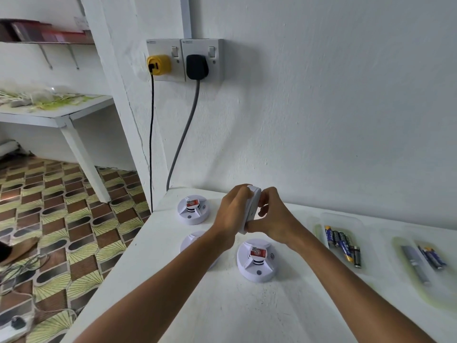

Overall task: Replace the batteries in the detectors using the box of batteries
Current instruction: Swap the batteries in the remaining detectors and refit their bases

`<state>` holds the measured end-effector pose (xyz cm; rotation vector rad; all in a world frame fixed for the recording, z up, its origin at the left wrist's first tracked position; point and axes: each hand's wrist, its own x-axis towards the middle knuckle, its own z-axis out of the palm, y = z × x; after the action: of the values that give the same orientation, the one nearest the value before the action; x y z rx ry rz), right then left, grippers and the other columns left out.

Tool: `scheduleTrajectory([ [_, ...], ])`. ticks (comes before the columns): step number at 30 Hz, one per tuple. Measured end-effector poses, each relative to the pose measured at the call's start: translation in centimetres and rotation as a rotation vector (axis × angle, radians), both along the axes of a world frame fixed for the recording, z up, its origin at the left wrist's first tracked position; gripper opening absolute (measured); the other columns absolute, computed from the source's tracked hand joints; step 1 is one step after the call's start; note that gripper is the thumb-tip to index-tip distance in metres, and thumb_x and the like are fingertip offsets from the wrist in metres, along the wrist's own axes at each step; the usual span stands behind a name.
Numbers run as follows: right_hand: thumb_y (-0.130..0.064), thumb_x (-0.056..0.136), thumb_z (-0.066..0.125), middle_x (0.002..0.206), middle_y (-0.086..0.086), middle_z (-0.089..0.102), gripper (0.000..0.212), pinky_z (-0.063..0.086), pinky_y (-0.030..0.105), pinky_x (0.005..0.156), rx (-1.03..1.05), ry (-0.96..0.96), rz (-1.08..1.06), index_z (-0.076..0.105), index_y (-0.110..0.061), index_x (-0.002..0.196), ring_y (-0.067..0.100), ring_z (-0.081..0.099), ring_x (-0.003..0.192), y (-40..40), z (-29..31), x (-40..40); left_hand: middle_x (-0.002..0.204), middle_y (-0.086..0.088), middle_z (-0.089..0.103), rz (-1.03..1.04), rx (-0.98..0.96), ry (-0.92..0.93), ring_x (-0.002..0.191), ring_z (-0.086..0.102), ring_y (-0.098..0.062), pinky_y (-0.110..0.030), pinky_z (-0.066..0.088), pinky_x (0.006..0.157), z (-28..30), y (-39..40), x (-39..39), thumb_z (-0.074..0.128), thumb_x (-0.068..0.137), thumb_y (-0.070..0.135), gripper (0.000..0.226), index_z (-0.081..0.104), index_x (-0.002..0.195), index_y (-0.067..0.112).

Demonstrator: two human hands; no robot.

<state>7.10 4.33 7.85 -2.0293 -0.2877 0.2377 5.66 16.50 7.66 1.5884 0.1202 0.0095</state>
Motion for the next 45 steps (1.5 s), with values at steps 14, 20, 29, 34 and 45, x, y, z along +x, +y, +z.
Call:
scheduleTrajectory([
  [14,-0.04,0.044,0.088,0.091,-0.001,0.061,0.062,0.052,0.034,0.067,0.272,0.04,-0.124,0.054,-0.023,0.093,0.018,0.058,0.081,0.8,-0.5,0.3,0.1,-0.02,0.06,-0.09,-0.418,0.135,0.088,0.056,-0.03,-0.043,0.047,0.074,-1.5,1.3,-0.2,0.04,0.076,0.044,0.06,0.063,0.114,0.005],
  [20,-0.03,0.05,0.092,0.083,0.002,0.054,0.059,0.045,0.035,0.063,0.26,0.067,-0.09,0.042,-0.023,0.082,0.018,0.05,0.072,1.0,-0.7,0.7,0.101,-0.02,0.061,-0.142,-0.461,0.145,0.088,0.055,-0.03,-0.044,0.045,0.077,-1.8,1.8,-0.2,0.029,0.091,0.035,0.049,0.065,0.108,0.006],
  [29,-0.036,0.069,0.079,0.092,-0.001,0.06,0.067,0.055,0.037,0.075,-0.144,-0.243,-0.126,0.043,-0.019,0.124,0.018,0.061,0.084,1.7,-0.6,-0.3,0.096,-0.018,0.063,-0.094,-0.452,0.289,0.092,0.056,-0.03,-0.046,0.045,0.086,-2.8,2.7,0.5,0.036,0.085,0.042,0.048,0.072,0.096,0.012],
  [34,-0.032,0.074,0.075,0.111,0.003,0.063,0.062,0.045,0.022,0.071,-0.132,-0.26,-0.116,0.048,-0.017,0.128,0.018,0.06,0.093,3.4,-1.3,-0.7,0.092,-0.014,0.064,-0.014,-0.537,0.427,0.091,0.059,-0.028,-0.047,0.047,0.092,-3.2,3.5,1.0,0.041,0.081,0.042,0.042,0.069,0.092,0.012],
  [45,-0.019,0.079,0.073,0.104,-0.001,0.065,0.044,0.055,0.03,0.078,0.079,-0.16,-0.122,0.06,-0.02,0.121,0.016,0.065,0.092,5.4,-1.0,1.4,0.103,-0.018,0.065,0.041,-0.553,0.494,0.096,0.057,-0.033,-0.048,0.048,0.082,-2.1,7.0,1.4,0.042,0.084,0.04,0.043,0.065,0.106,0.011],
])
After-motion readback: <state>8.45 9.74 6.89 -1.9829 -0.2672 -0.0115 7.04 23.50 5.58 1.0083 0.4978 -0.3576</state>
